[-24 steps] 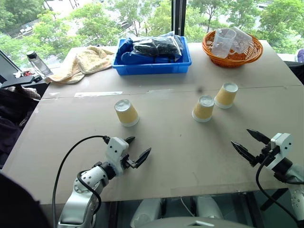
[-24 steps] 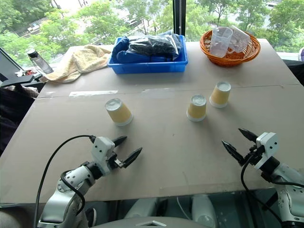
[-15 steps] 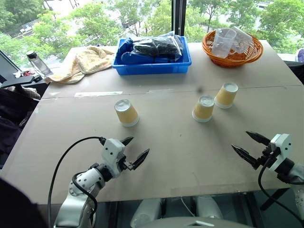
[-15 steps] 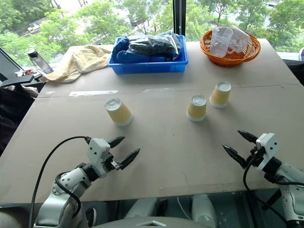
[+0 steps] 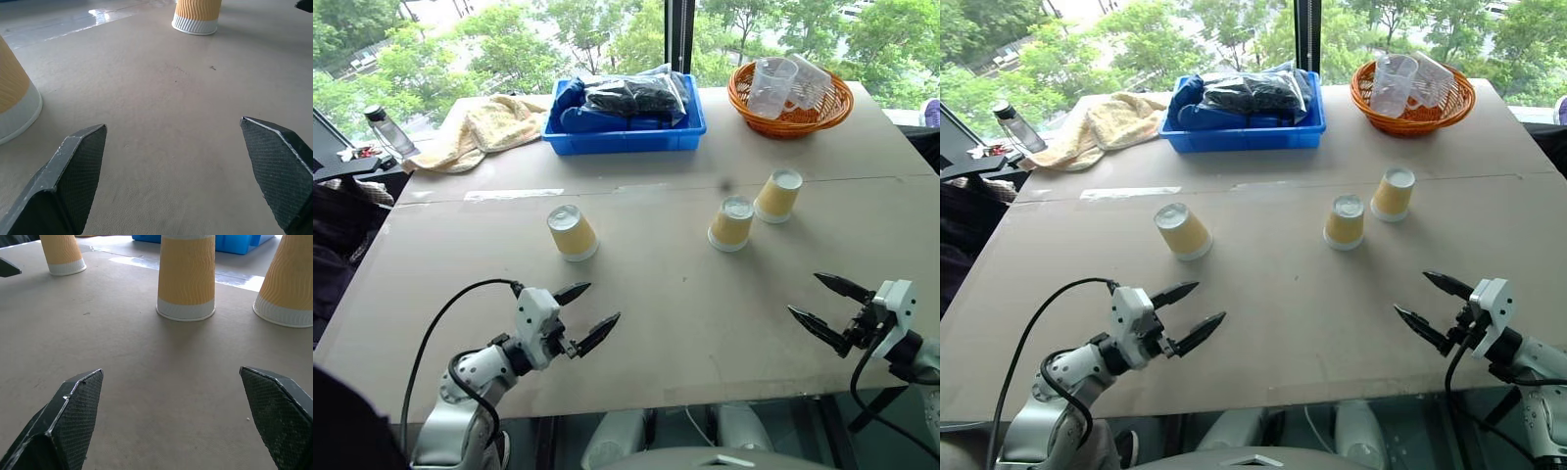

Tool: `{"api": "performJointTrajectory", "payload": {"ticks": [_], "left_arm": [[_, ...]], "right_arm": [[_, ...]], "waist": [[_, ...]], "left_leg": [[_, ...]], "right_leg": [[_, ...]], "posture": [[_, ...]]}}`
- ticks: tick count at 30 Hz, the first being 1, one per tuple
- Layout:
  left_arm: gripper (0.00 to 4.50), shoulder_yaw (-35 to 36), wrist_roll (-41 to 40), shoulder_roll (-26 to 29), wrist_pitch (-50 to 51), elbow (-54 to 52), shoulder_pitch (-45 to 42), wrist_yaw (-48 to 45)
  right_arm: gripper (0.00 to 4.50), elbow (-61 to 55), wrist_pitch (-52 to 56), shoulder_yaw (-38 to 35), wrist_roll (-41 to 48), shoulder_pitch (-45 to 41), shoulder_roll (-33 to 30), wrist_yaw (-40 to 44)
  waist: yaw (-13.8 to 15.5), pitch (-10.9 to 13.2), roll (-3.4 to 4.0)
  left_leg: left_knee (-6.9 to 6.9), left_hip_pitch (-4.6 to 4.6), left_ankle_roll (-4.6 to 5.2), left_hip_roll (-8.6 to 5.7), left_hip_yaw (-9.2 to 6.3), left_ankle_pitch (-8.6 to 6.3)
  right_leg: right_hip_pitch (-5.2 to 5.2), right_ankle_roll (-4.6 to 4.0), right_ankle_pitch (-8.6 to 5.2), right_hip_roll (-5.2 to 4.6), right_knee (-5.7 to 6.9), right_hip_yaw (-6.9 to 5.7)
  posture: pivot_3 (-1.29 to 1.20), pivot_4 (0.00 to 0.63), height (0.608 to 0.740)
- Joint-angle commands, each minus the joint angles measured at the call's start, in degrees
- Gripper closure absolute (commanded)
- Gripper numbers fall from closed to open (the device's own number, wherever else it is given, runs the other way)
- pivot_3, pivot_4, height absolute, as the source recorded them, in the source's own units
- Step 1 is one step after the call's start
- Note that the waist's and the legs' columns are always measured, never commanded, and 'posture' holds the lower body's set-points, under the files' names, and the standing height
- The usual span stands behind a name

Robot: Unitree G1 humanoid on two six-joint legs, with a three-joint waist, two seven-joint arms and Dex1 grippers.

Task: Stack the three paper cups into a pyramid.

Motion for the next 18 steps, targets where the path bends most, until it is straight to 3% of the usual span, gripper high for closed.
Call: {"api": "performJointTrajectory", "payload": {"ticks": [1, 5, 12, 18], "left_arm": [[0.00, 4.1, -2.4, -0.6, -2.1, -2.6, 0.4, 1.6], [0.00, 8.3, -0.8, -2.4, -2.9, -0.3, -5.2, 8.3], [0.00, 6.7, 5.8, -6.1, -7.3, 8.2, -16.8, 16.2], [0.00, 4.9, 9.1, -8.2, -7.6, 11.6, -19.6, 19.8]], "right_arm": [[0.09, -3.6, -0.3, -2.5, 3.4, 0.5, -1.0, 1.9], [0.09, -9.7, 2.8, -1.2, 6.7, -0.5, -1.6, 2.0], [0.09, -18.9, 8.3, 1.1, 11.4, -4.1, -1.1, -0.7], [0.09, -22.0, 9.4, 1.2, 12.6, -5.2, -0.5, -2.4]], "waist": [[0.0, 0.0, -0.01], [0.2, 0.1, 0.00], [0.1, 0.1, -0.09], [0.0, 0.1, -0.16]], "left_leg": [[-0.02, 0.00, 0.00, 0.00, 0.00, 0.00], [-0.02, -0.02, 0.00, 0.00, -0.03, 0.00], [0.05, 0.00, -0.02, -0.01, -0.07, 0.01], [0.03, -0.11, -0.03, -0.01, -0.09, 0.00]], "right_leg": [[0.00, 0.00, 0.00, -0.01, -0.03, 0.01], [0.00, 0.00, 0.00, -0.02, -0.01, -0.05], [0.00, 0.00, 0.03, 0.01, 0.00, -0.10], [-0.06, 0.00, 0.02, 0.02, -0.06, -0.09]], "posture": [[0.00, 0.150, 0.740], [0.00, 0.150, 0.740], [0.00, 0.150, 0.740], [0.00, 0.150, 0.740]]}}
